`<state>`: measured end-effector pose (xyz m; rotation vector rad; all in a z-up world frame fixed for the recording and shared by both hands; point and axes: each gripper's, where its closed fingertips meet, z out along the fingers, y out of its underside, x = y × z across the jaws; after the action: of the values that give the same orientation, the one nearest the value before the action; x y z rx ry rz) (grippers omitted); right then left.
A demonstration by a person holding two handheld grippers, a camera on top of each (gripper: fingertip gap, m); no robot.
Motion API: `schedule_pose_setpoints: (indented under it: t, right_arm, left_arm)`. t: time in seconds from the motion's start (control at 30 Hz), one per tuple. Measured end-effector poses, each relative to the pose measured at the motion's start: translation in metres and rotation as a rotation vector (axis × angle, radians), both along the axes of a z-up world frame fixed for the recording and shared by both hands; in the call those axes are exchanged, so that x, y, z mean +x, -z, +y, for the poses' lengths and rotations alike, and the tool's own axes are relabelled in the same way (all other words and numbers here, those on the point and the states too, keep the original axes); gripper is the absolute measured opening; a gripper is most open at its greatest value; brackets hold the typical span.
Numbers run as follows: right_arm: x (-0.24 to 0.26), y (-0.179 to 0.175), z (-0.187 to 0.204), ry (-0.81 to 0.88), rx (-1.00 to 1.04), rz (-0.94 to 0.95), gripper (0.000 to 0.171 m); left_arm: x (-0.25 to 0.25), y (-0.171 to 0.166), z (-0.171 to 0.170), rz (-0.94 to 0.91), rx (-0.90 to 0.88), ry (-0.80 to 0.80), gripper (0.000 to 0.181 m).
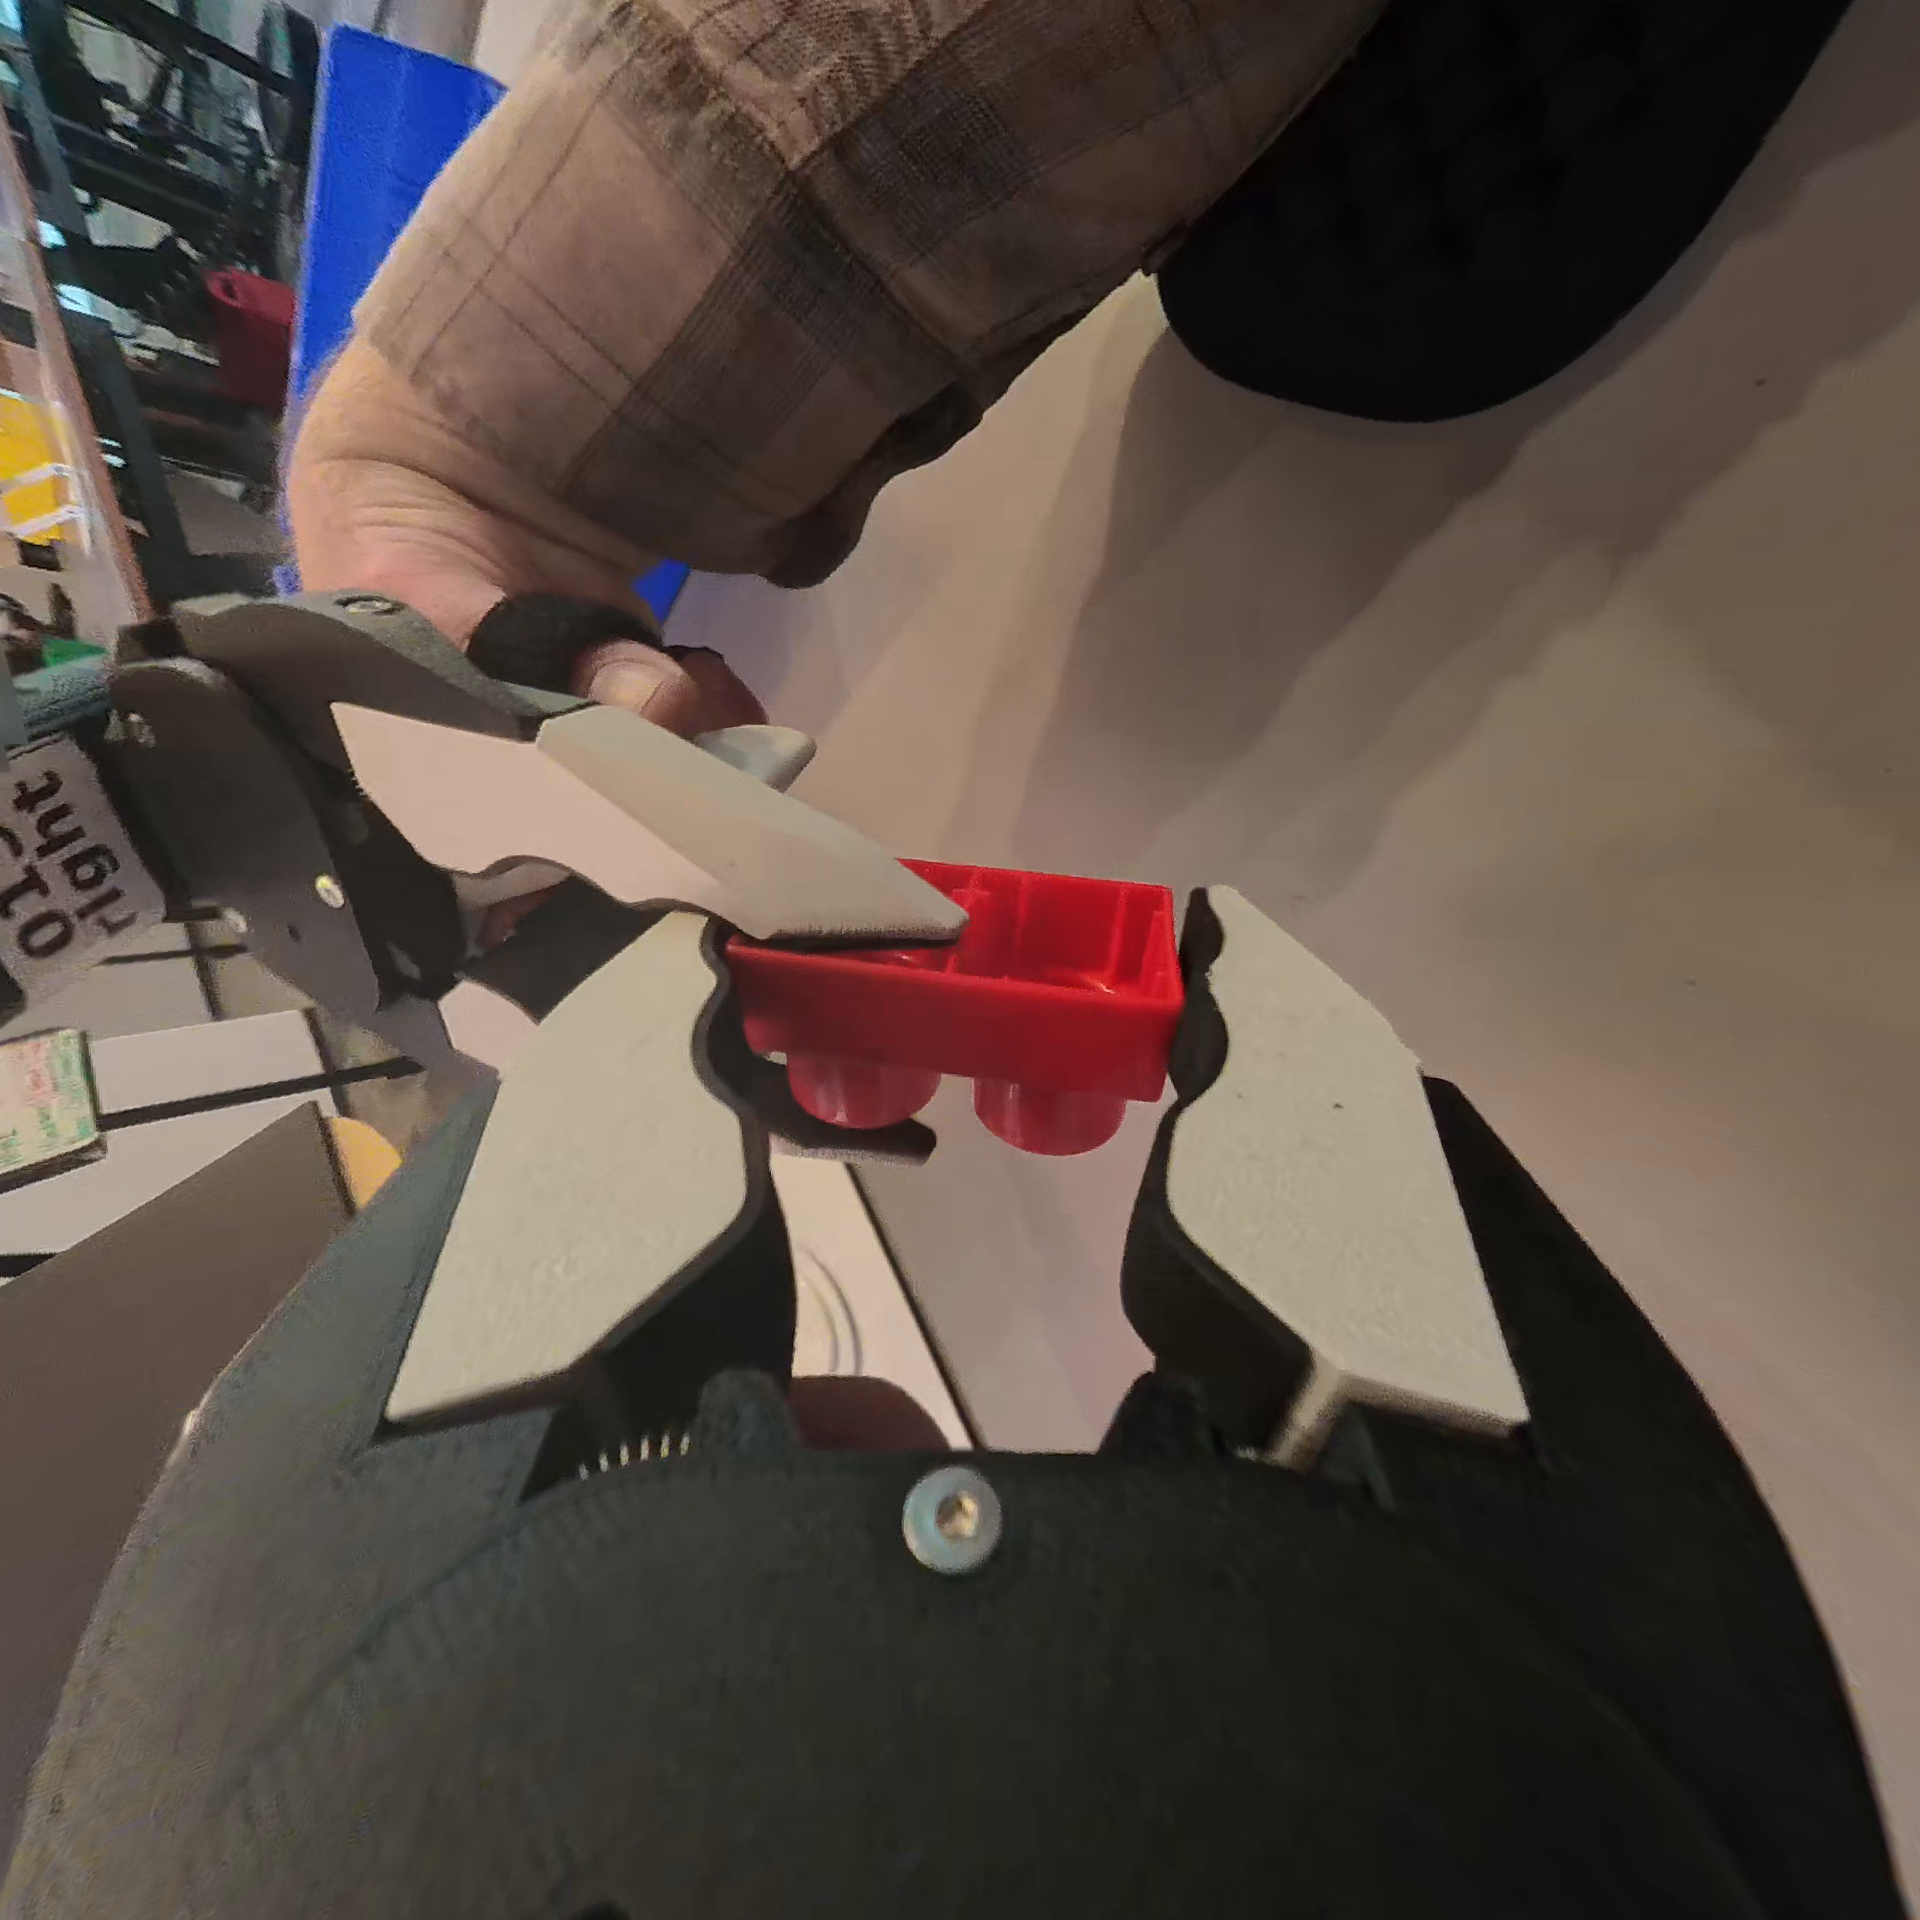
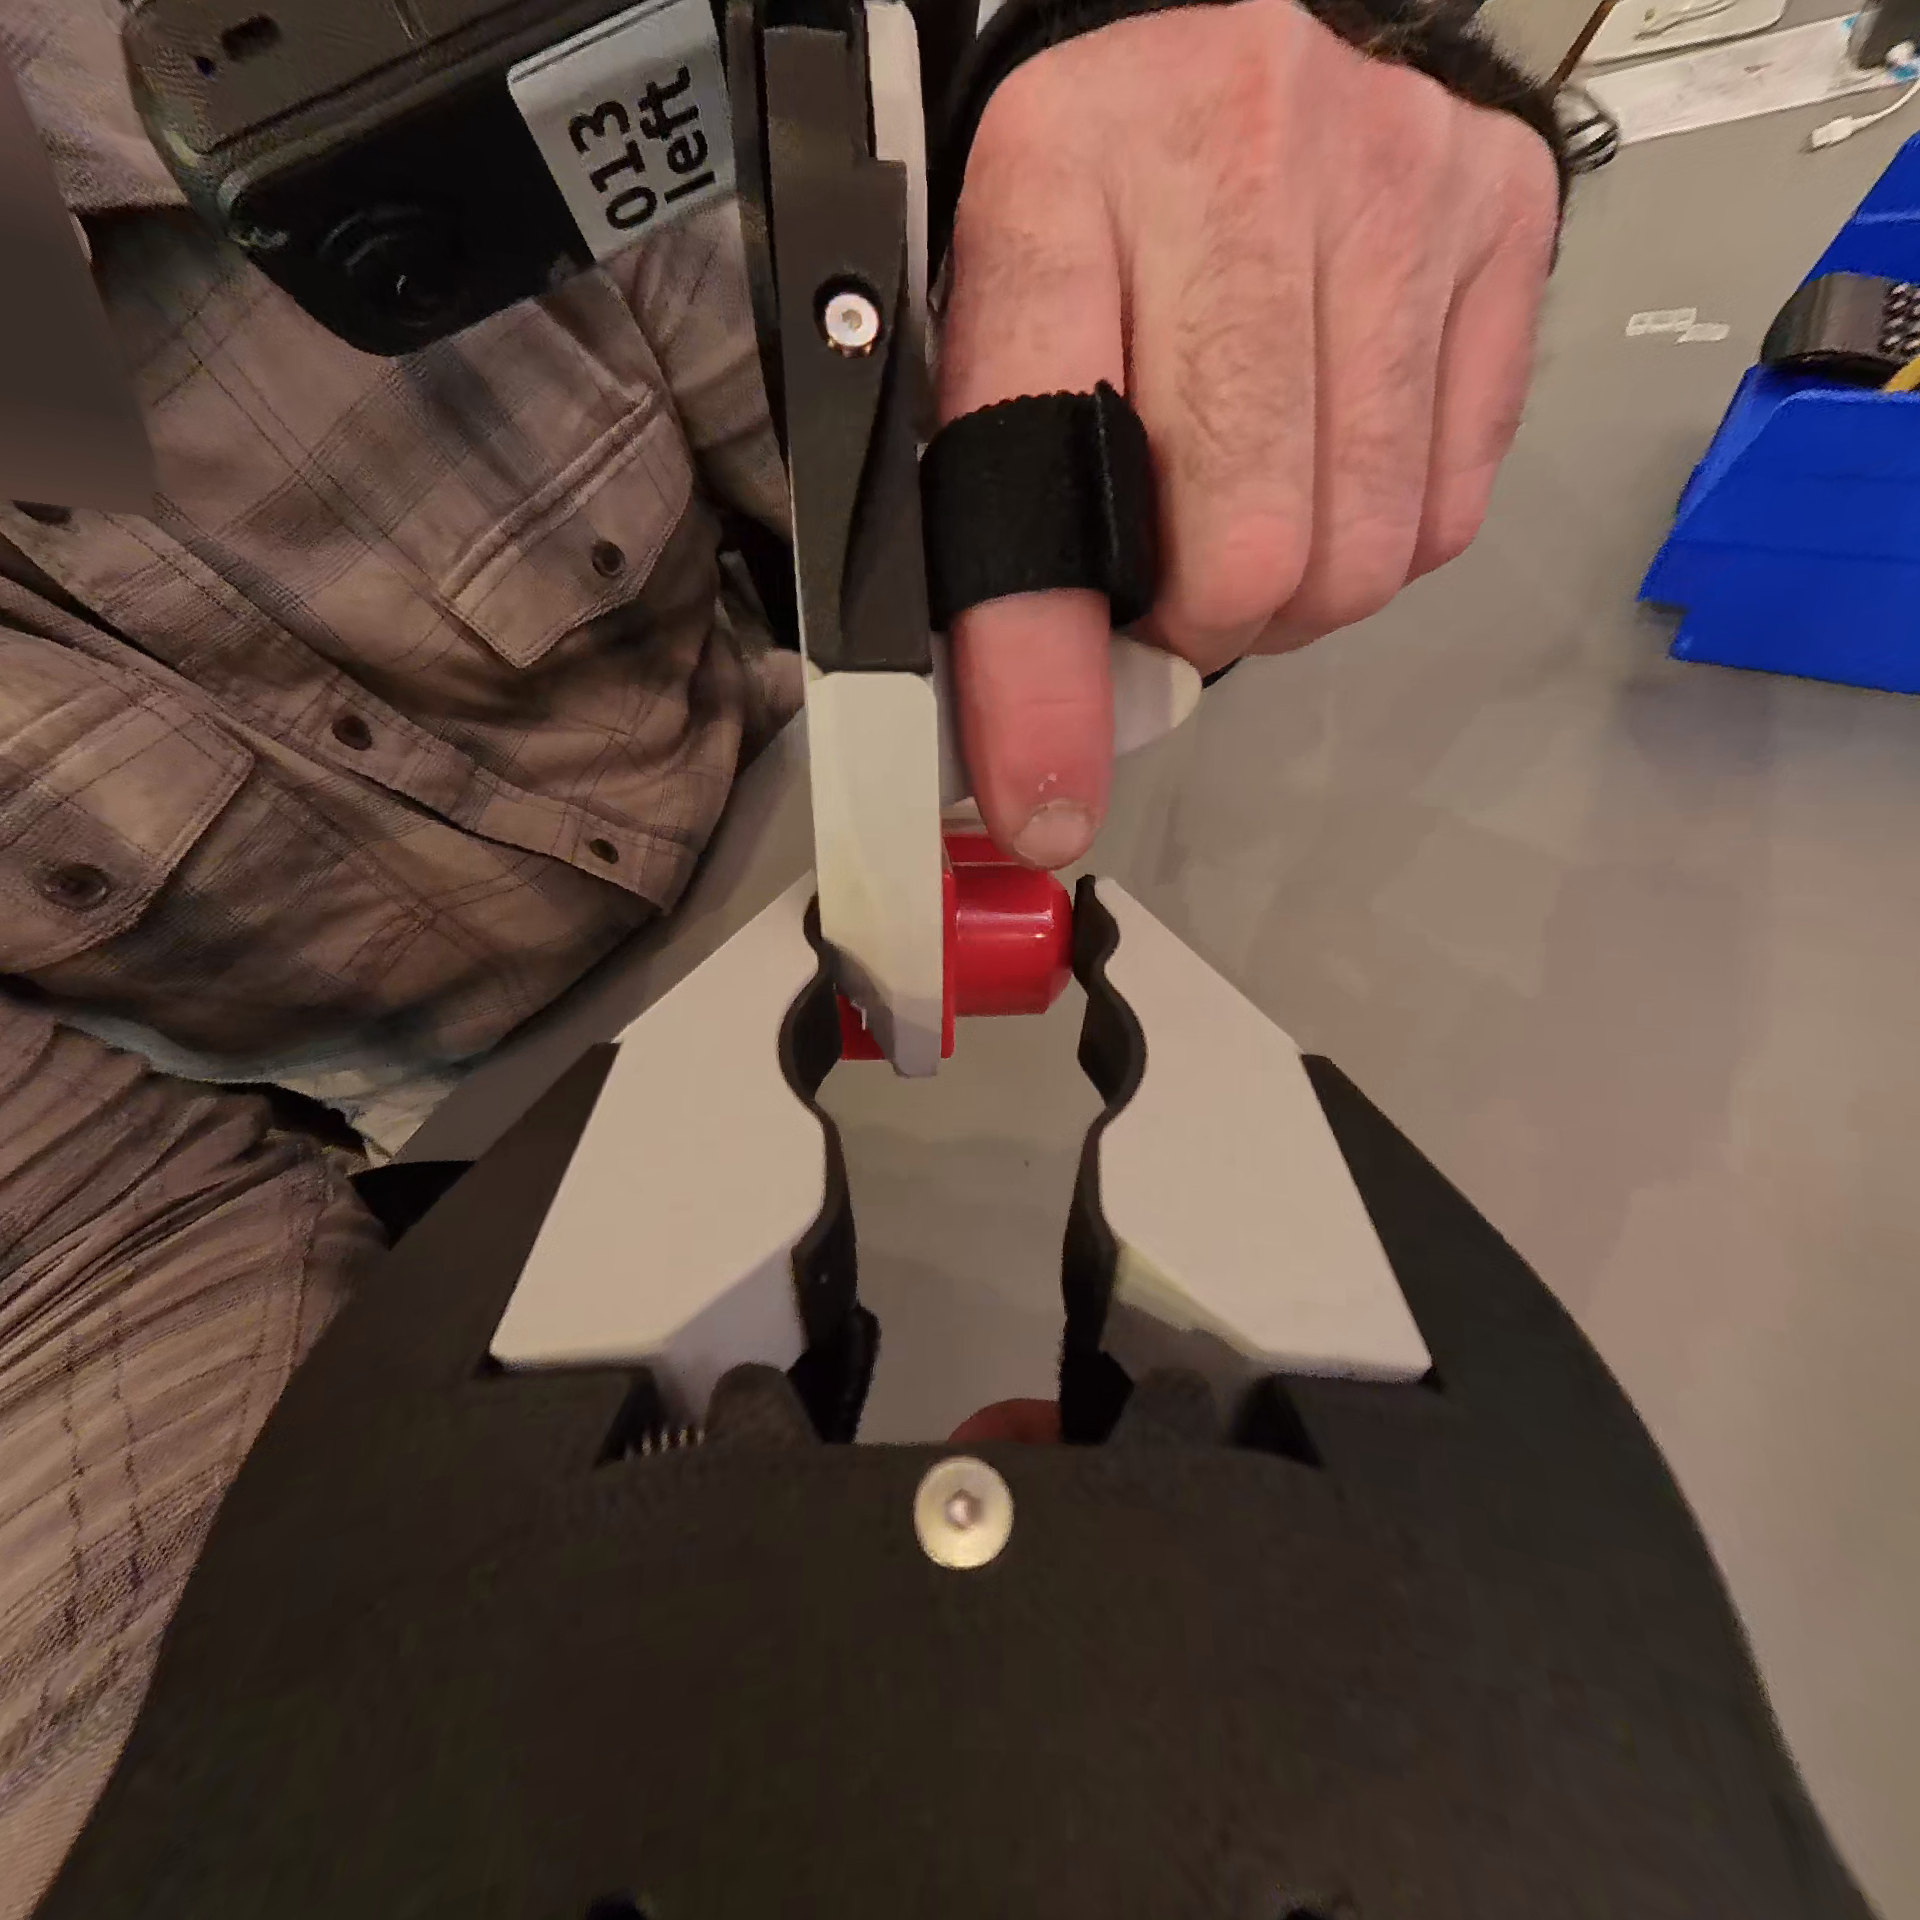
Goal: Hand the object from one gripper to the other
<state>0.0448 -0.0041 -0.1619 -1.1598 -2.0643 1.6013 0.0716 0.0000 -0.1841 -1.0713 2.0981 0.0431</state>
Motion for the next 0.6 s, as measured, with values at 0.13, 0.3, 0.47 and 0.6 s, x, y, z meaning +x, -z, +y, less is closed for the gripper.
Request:
schedule_pose_setpoints:
  t: [0.13,0.3,0.47,0.6]
  right_arm:
    - [-0.004,-0.012,0.016,0.107,0.015,0.058,0.068]
    - [-0.001,-0.030,0.043,0.246,0.005,0.153,0.076]
    - [0.001,-0.046,0.061,0.315,-0.066,0.254,0.075]
    - [-0.009,-0.047,0.079,0.403,-0.099,0.261,0.074]
  left_arm:
    - [-0.001,-0.010,0.019,-0.055,0.068,-0.045,0.079]
    - [-0.007,-0.032,0.044,-0.153,0.169,-0.111,0.079]
    - [-0.011,-0.050,0.061,-0.229,0.255,-0.167,0.079]
    - [-0.021,-0.055,0.081,-0.192,0.338,-0.302,0.079]
